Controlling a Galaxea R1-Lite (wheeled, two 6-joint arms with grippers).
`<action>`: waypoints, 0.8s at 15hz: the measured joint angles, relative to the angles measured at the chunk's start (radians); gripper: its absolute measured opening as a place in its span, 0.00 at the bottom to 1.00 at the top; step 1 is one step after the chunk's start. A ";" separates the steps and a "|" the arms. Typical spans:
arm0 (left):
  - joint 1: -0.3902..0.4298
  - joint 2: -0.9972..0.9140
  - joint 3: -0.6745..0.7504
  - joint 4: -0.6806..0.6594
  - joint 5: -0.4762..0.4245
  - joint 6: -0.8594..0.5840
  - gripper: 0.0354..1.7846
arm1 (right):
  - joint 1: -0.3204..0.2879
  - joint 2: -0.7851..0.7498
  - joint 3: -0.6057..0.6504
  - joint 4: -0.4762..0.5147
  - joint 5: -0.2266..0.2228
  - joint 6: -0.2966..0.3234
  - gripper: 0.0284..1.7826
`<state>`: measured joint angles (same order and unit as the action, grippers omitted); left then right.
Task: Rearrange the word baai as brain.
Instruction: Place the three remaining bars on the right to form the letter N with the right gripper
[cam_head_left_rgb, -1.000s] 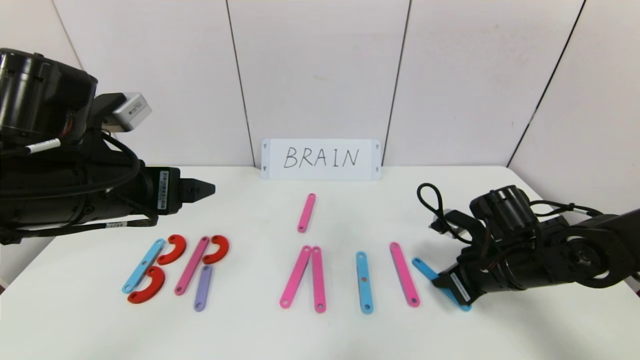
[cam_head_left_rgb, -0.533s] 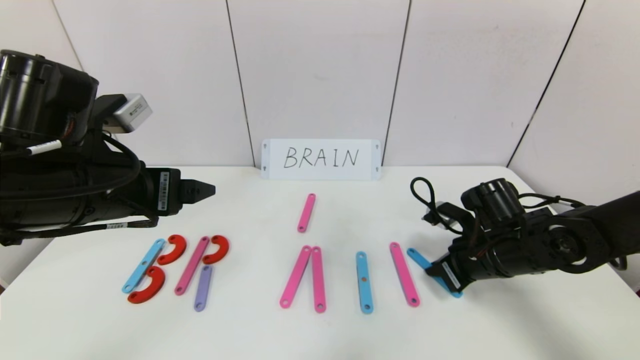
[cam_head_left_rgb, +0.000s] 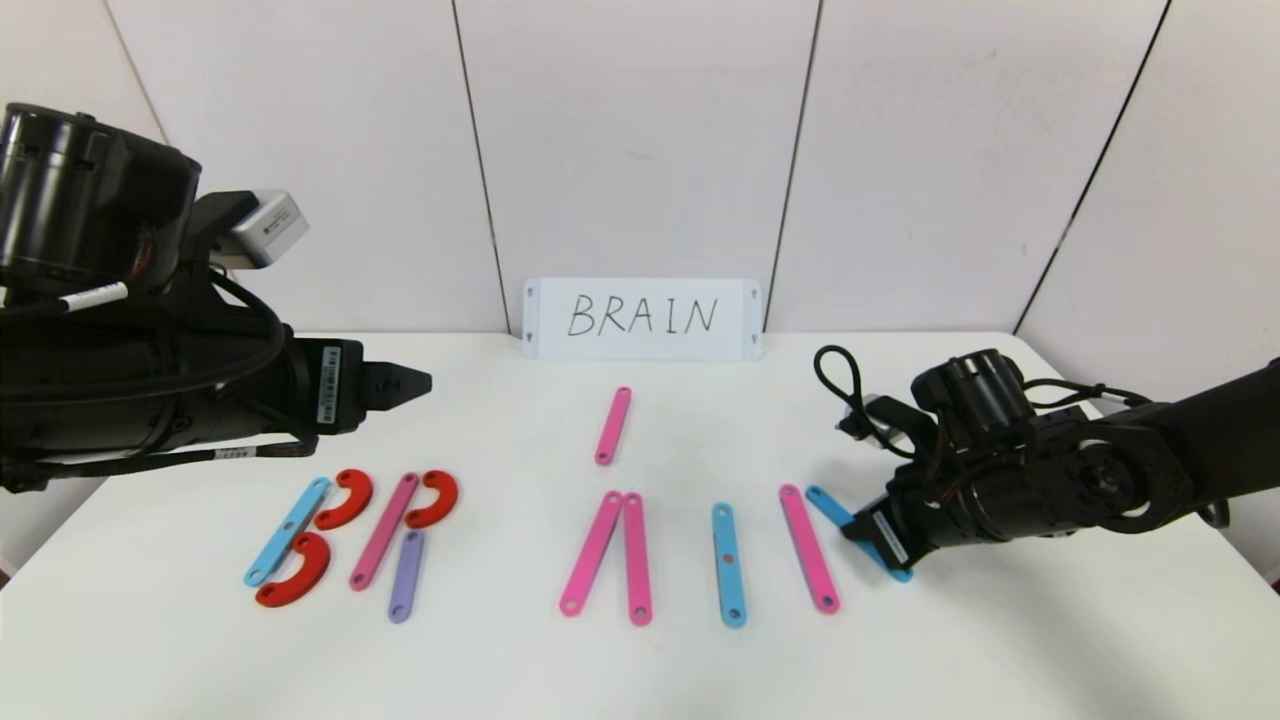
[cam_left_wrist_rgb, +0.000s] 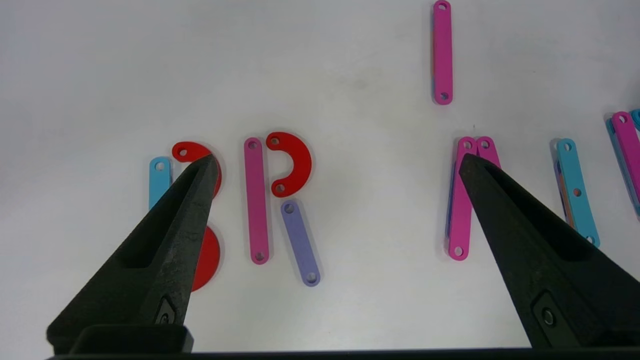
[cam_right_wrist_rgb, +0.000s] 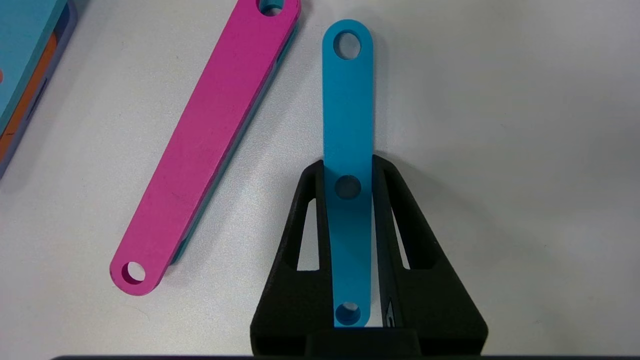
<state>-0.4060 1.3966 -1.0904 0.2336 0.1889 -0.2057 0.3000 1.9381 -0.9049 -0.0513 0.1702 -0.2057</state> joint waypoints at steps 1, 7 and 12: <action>0.000 0.002 0.000 -0.001 0.000 0.000 0.94 | 0.001 0.000 0.001 0.000 0.000 -0.001 0.14; 0.001 0.005 0.000 -0.002 0.000 0.000 0.94 | 0.013 -0.003 0.003 0.001 -0.003 0.003 0.14; 0.001 0.006 0.000 -0.002 0.000 0.000 0.94 | 0.022 -0.001 -0.004 0.003 -0.006 0.008 0.14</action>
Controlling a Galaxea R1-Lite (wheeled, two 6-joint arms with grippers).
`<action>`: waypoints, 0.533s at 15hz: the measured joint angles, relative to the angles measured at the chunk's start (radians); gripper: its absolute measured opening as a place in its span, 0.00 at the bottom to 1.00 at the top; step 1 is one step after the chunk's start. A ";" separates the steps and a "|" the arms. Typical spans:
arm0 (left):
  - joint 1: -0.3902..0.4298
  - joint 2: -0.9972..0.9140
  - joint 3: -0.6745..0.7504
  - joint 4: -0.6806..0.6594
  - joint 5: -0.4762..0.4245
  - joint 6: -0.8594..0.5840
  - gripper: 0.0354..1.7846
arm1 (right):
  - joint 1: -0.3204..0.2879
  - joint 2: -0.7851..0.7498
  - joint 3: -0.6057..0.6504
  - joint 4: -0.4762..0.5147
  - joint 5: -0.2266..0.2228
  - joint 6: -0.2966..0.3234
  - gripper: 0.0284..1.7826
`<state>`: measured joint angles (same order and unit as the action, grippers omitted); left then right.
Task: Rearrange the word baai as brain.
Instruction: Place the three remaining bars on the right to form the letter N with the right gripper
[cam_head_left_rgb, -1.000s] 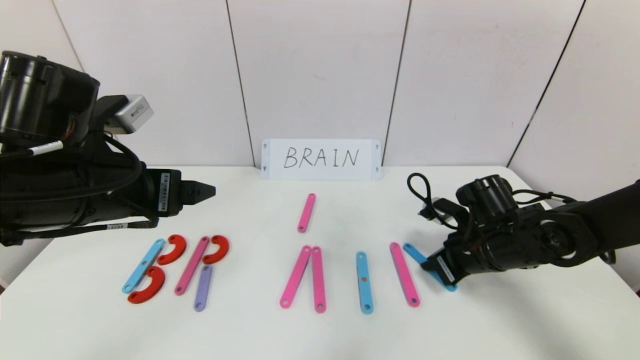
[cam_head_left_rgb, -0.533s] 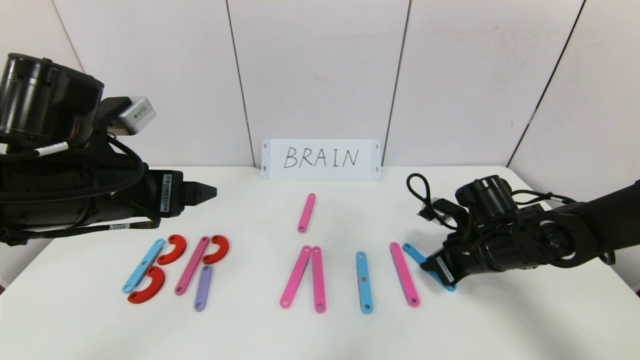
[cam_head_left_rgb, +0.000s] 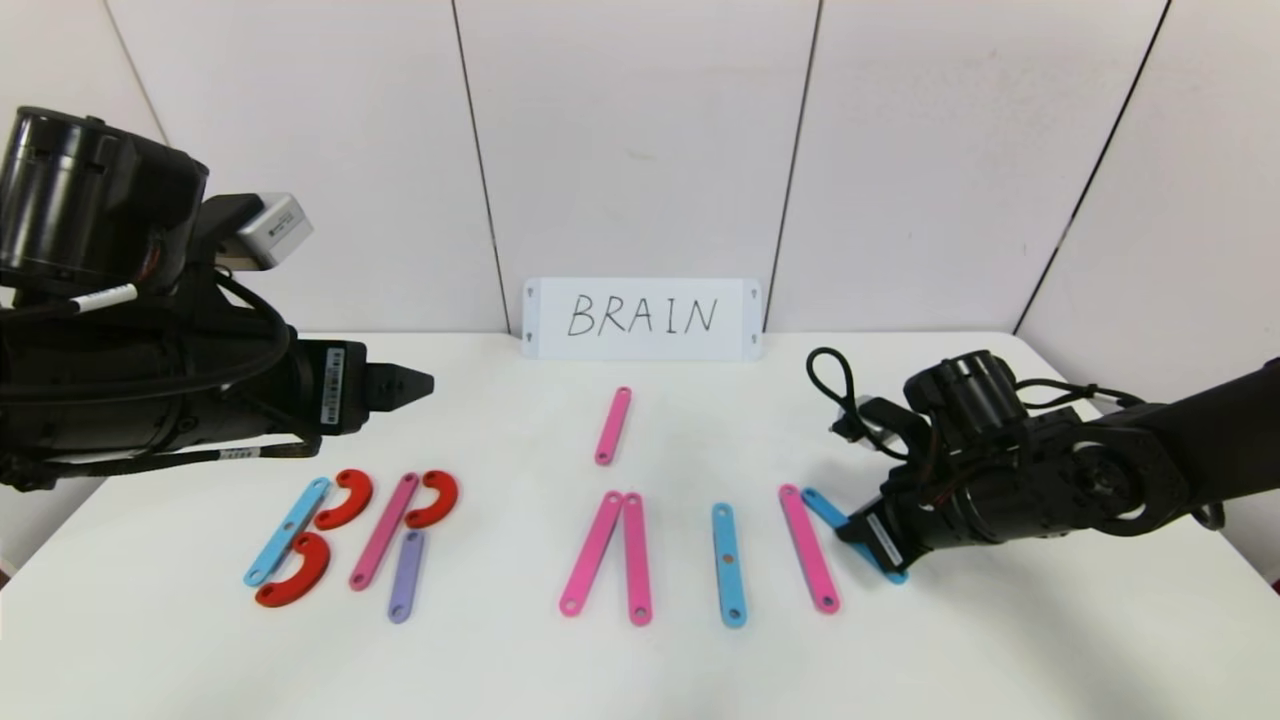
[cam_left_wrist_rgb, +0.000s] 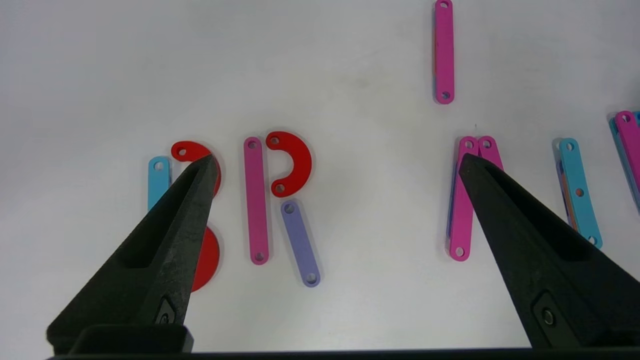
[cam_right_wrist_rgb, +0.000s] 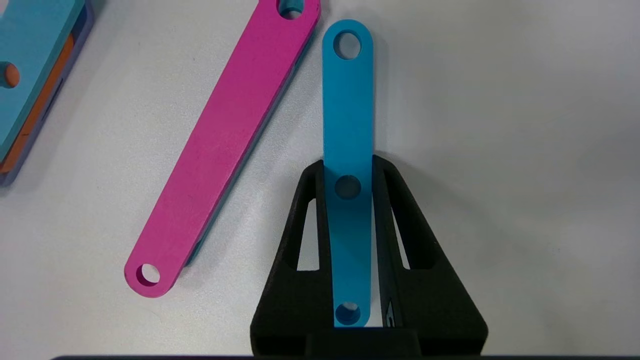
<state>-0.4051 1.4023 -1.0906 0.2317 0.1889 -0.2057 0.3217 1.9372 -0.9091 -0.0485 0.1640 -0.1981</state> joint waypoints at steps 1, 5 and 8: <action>0.000 0.000 0.000 0.000 0.000 0.000 0.94 | 0.002 0.001 -0.001 0.000 -0.001 0.000 0.14; 0.000 -0.001 0.000 0.000 0.000 0.000 0.94 | 0.003 0.005 -0.003 -0.001 -0.003 0.003 0.15; 0.000 -0.001 0.000 0.001 0.000 0.000 0.94 | -0.003 0.008 -0.007 -0.003 -0.010 0.000 0.25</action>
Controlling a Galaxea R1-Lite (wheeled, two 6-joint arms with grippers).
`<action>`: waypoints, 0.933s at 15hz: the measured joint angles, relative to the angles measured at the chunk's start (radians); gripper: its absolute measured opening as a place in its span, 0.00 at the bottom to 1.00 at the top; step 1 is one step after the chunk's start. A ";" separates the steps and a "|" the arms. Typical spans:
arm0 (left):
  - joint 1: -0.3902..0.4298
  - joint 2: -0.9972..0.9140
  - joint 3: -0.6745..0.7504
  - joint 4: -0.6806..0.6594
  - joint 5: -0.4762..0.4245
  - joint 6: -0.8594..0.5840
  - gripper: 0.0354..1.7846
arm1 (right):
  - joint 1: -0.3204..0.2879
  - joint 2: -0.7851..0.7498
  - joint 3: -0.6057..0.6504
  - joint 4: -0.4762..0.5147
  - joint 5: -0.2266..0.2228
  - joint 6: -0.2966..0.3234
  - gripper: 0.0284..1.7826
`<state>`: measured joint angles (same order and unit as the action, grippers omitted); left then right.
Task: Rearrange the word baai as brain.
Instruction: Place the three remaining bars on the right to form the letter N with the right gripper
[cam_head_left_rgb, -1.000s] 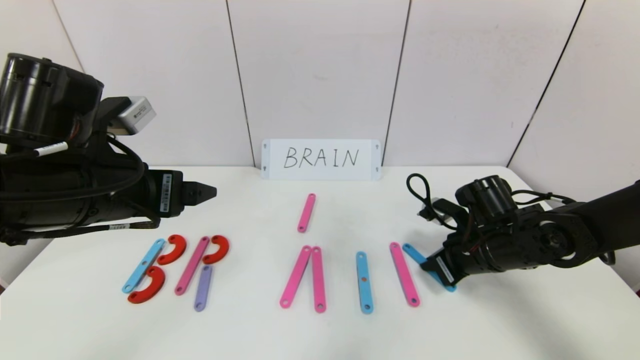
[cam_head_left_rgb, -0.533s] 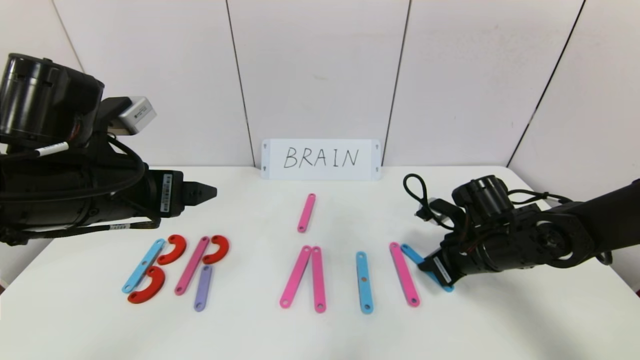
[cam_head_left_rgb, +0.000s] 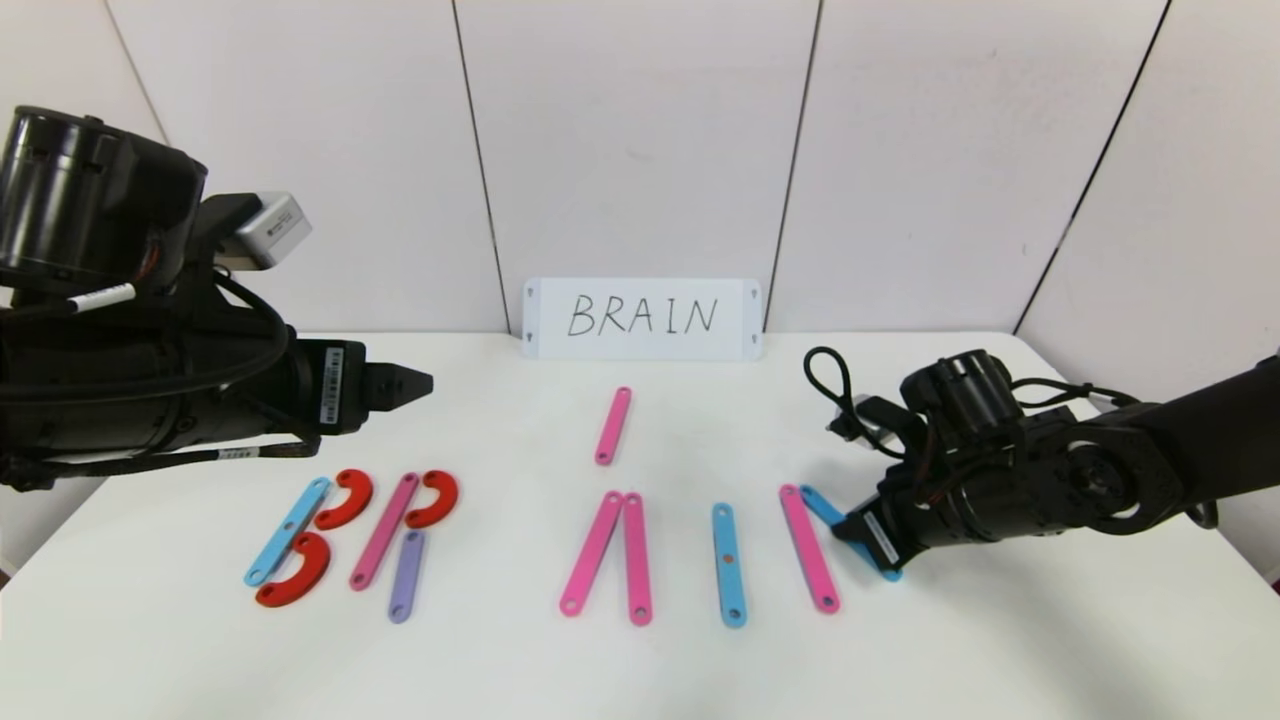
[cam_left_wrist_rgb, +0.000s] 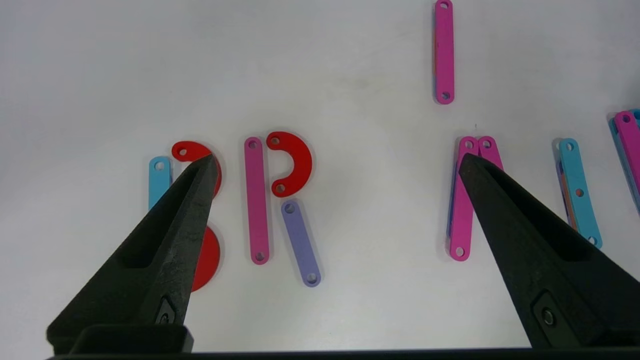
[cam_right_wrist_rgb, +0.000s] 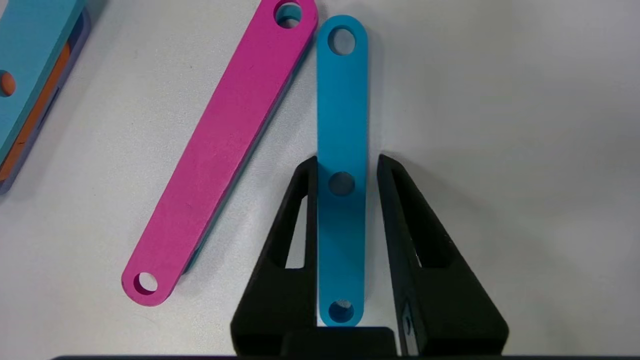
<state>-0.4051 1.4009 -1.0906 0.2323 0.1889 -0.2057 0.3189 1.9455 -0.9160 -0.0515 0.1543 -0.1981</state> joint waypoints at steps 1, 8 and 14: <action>0.000 0.000 0.000 0.000 0.000 0.000 0.94 | -0.006 0.000 -0.003 0.000 -0.005 -0.001 0.31; -0.001 0.002 0.003 0.000 0.000 0.000 0.94 | -0.054 -0.019 -0.004 -0.001 -0.012 -0.014 0.89; -0.002 0.003 0.004 -0.001 0.000 0.000 0.94 | -0.057 -0.057 -0.002 -0.002 -0.010 -0.011 0.97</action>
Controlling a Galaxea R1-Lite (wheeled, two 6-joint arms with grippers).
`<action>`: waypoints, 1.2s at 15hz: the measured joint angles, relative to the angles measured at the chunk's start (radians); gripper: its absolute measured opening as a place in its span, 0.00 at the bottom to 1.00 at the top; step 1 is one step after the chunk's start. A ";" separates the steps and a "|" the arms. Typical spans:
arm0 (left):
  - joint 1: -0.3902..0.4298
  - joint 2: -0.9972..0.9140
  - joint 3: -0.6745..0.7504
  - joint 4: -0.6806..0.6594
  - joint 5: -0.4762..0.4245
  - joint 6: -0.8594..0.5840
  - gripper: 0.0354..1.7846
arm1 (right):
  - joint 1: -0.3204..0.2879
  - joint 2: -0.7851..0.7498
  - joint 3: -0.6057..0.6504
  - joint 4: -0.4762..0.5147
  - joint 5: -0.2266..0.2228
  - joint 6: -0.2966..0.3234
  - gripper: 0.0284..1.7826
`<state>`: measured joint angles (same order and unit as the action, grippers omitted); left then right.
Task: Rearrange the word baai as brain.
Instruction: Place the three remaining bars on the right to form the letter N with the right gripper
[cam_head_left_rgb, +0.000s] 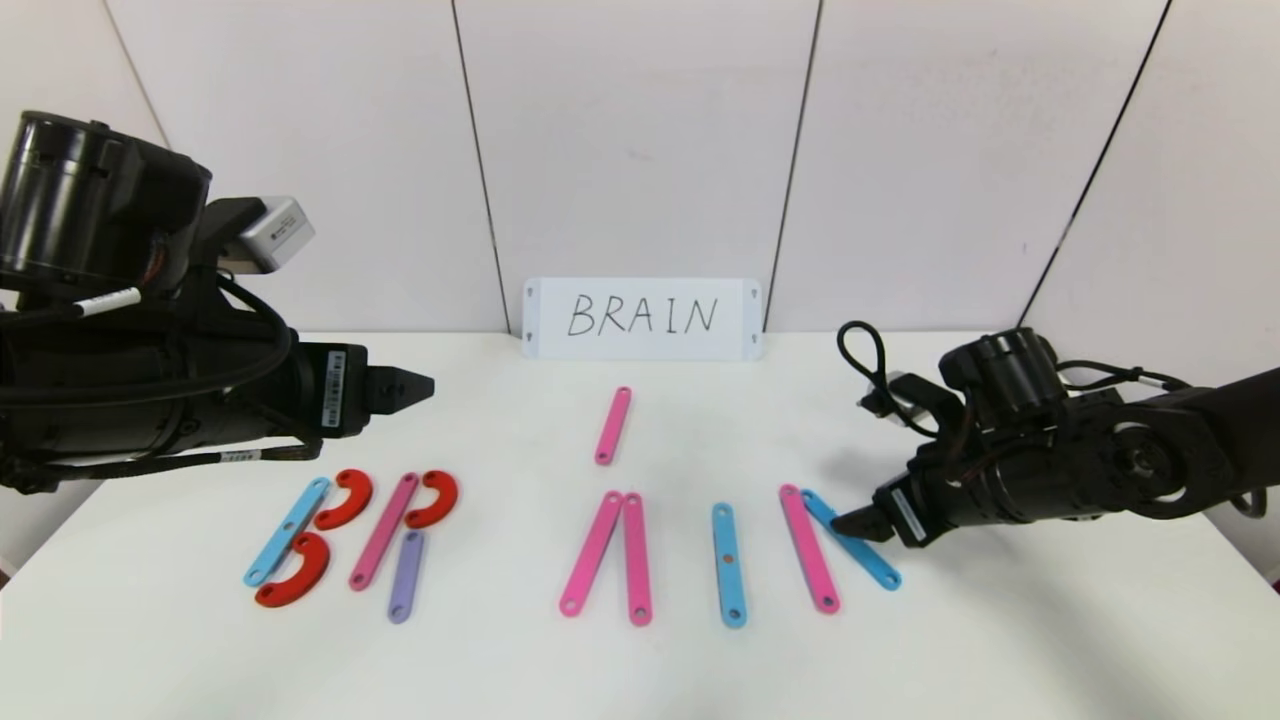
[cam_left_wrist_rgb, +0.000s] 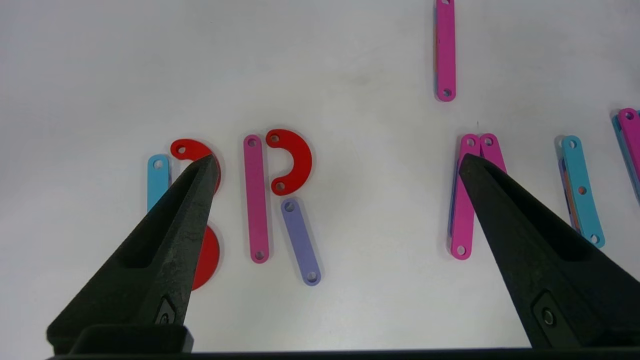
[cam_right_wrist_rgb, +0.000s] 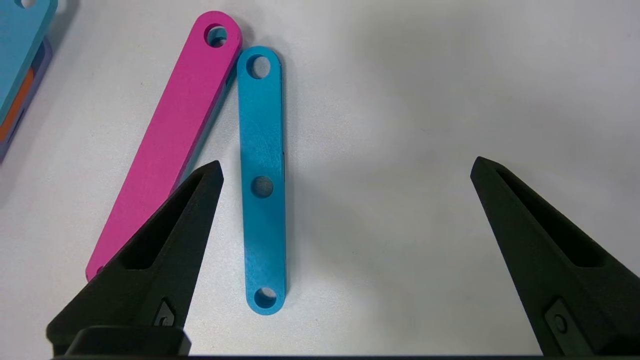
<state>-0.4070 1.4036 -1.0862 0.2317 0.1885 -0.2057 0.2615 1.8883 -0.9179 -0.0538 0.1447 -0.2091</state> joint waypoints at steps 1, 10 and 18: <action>0.000 0.000 0.000 0.000 0.000 0.001 0.94 | -0.001 -0.004 -0.002 0.000 0.000 0.005 0.97; -0.001 -0.007 -0.004 0.000 0.000 0.000 0.94 | 0.137 0.087 -0.312 -0.031 -0.142 0.133 0.97; -0.001 -0.040 -0.006 0.004 -0.001 0.001 0.94 | 0.347 0.257 -0.584 0.055 -0.398 0.539 0.97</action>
<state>-0.4079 1.3632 -1.0923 0.2362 0.1874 -0.2045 0.6081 2.1451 -1.5019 0.0009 -0.2534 0.3296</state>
